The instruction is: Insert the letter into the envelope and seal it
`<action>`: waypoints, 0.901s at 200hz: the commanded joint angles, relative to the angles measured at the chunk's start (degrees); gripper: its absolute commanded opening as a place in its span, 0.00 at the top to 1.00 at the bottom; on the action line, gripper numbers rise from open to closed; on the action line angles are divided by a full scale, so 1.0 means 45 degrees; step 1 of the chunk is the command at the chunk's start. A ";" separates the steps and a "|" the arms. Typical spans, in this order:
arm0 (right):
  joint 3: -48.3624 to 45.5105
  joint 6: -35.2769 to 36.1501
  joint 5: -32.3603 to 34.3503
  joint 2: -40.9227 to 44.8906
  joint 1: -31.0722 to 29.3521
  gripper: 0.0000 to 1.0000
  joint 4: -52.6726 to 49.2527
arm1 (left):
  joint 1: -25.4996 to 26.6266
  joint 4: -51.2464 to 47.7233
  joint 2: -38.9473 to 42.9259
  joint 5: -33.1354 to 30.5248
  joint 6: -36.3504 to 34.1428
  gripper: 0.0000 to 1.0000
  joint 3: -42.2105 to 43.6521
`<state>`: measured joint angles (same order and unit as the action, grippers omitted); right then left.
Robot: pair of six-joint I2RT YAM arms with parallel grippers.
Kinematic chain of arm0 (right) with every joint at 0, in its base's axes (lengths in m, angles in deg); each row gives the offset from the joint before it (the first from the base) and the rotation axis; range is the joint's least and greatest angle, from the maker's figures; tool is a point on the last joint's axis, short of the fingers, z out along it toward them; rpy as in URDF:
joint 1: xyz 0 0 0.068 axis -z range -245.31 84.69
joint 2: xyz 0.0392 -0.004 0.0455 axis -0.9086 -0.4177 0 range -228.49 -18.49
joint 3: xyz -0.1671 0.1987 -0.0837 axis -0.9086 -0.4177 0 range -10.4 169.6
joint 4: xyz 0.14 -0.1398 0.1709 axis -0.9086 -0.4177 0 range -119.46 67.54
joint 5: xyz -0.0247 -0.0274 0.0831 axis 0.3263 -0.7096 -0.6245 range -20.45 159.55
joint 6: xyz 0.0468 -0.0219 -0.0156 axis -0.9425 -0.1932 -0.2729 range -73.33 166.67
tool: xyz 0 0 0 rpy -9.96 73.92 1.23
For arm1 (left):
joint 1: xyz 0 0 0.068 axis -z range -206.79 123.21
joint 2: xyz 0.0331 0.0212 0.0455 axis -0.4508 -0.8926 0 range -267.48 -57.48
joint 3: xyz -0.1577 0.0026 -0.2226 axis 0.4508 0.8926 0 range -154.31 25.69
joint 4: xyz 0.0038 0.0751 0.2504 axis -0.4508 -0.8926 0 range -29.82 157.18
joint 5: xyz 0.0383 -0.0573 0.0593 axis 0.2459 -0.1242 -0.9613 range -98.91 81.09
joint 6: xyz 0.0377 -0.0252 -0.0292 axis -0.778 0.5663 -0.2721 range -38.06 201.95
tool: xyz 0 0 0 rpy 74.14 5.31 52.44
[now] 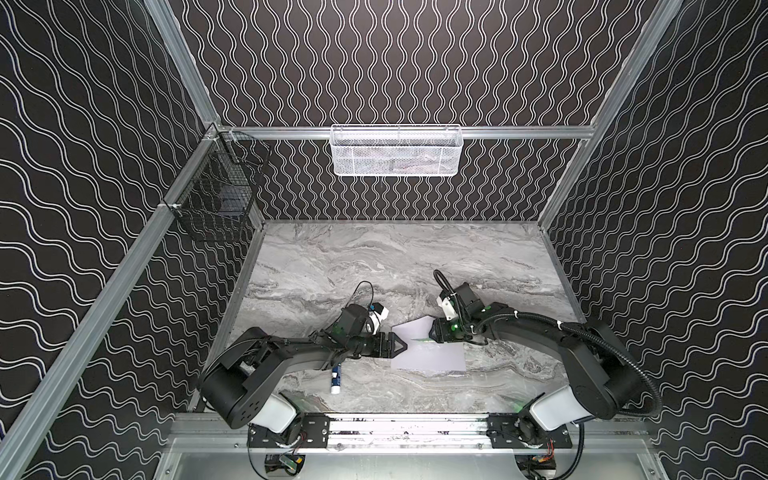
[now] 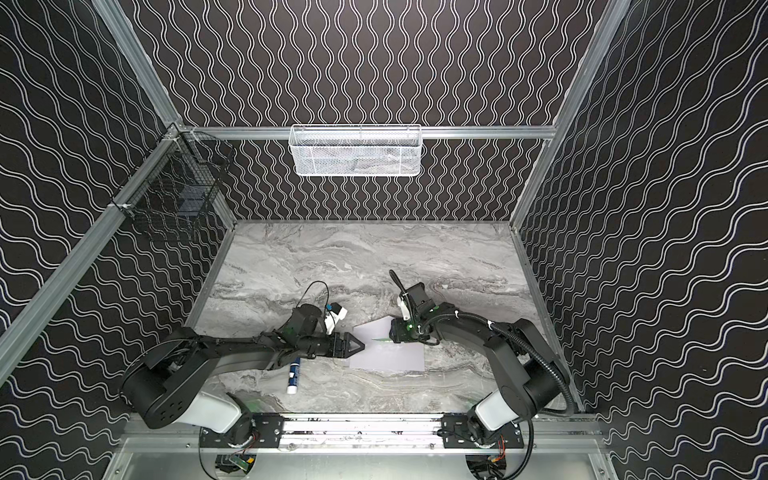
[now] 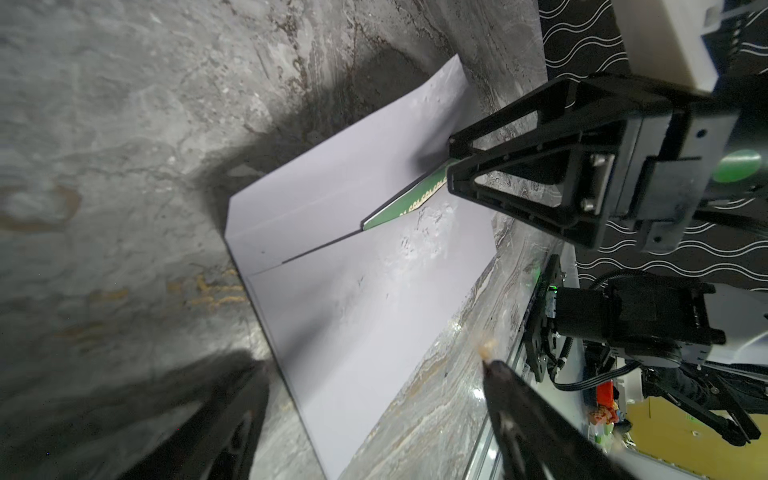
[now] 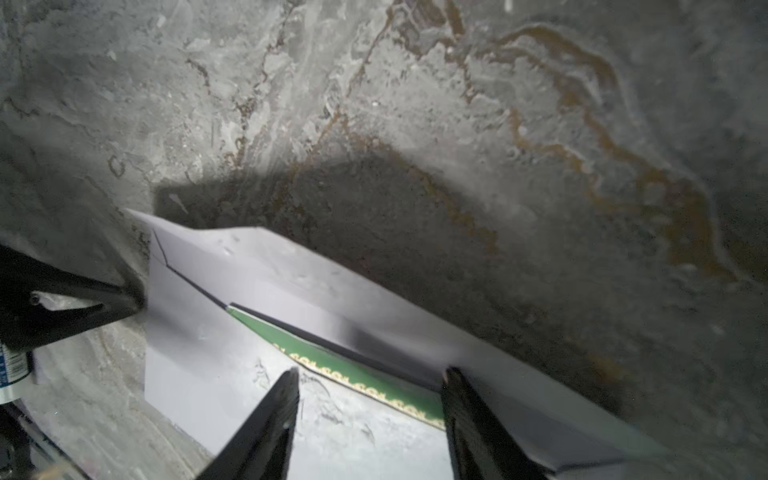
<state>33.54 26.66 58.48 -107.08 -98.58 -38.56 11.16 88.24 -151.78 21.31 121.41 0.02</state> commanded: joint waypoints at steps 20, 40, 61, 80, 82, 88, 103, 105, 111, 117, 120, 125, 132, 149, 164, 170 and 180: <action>0.0287 0.0471 0.0311 -0.0278 0.0004 0.41 0.0003 | 0.0024 -0.0824 0.0027 -0.0289 0.0359 0.13 0.0327; 0.0423 0.0520 0.0331 -0.0343 0.0003 0.41 0.0023 | 0.0024 -0.0982 0.0256 -0.0382 0.0332 0.14 0.0499; 0.0518 0.0521 0.0306 -0.0294 -0.0002 0.41 -0.0084 | 0.0031 -0.1100 0.0568 -0.0547 0.0321 0.13 0.0545; 0.0579 0.0464 0.0282 -0.0037 0.0004 0.40 -0.0227 | 0.0023 -0.1159 0.0774 -0.0658 0.0352 0.13 0.0580; 0.0585 0.0463 0.0290 0.0001 0.0000 0.40 -0.0269 | 0.0023 -0.1173 0.0793 -0.0660 0.0352 0.13 0.0581; 0.0615 0.0463 0.0307 0.0125 -0.0006 0.40 -0.0349 | 0.0023 -0.1245 0.0865 -0.0693 0.0337 0.14 0.0580; 0.0645 0.0457 0.0398 0.0461 -0.0006 0.40 -0.0553 | 0.0023 -0.1477 0.0984 -0.0757 0.0208 0.13 0.0515; 0.0635 0.0446 0.0421 0.0531 -0.0002 0.40 -0.0580 | 0.0028 -0.1516 0.0997 -0.0772 0.0179 0.13 0.0501; 0.0594 0.0410 0.0490 0.0693 -0.0004 0.40 -0.0637 | 0.0024 -0.1650 0.1046 -0.0812 0.0125 0.14 0.0457; 0.0501 0.0343 0.0549 0.0882 -0.0007 0.40 -0.0661 | 0.0028 -0.1756 0.1105 -0.0816 0.0064 0.13 0.0394; 0.0456 0.0318 0.0573 0.0975 -0.0007 0.40 -0.0661 | 0.0028 -0.1800 0.1143 -0.0831 0.0032 0.13 0.0383; 0.0325 0.0240 0.0661 0.1126 -0.0007 0.40 -0.0661 | 0.0023 -0.1892 0.1224 -0.0851 -0.0025 0.13 0.0373; 0.0158 0.0127 0.0807 0.1335 -0.0006 0.40 -0.0661 | 0.0023 -0.2059 0.1371 -0.0897 -0.0082 0.13 0.0354; -0.0311 -0.0162 0.1008 0.1805 0.0003 0.40 -0.0576 | 0.0023 -0.2591 0.1840 -0.0996 -0.0250 0.13 0.0317; -0.0710 -0.0429 0.1017 0.2214 -0.0043 0.40 -0.0434 | 0.0026 -0.3117 0.2398 -0.1224 -0.0348 0.13 0.0278; -0.0872 -0.0537 0.1052 0.2398 -0.0091 0.40 -0.0399 | 0.0030 -0.3413 0.2619 -0.1380 -0.0398 0.13 0.0225; -0.1075 -0.0693 0.1111 0.2747 -0.0193 0.40 -0.0349 | 0.0023 -0.3945 0.2922 -0.1633 -0.0534 0.13 0.0035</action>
<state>30.46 26.24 62.09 -97.42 -98.69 -40.24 11.21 75.85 -141.14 16.85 121.45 1.74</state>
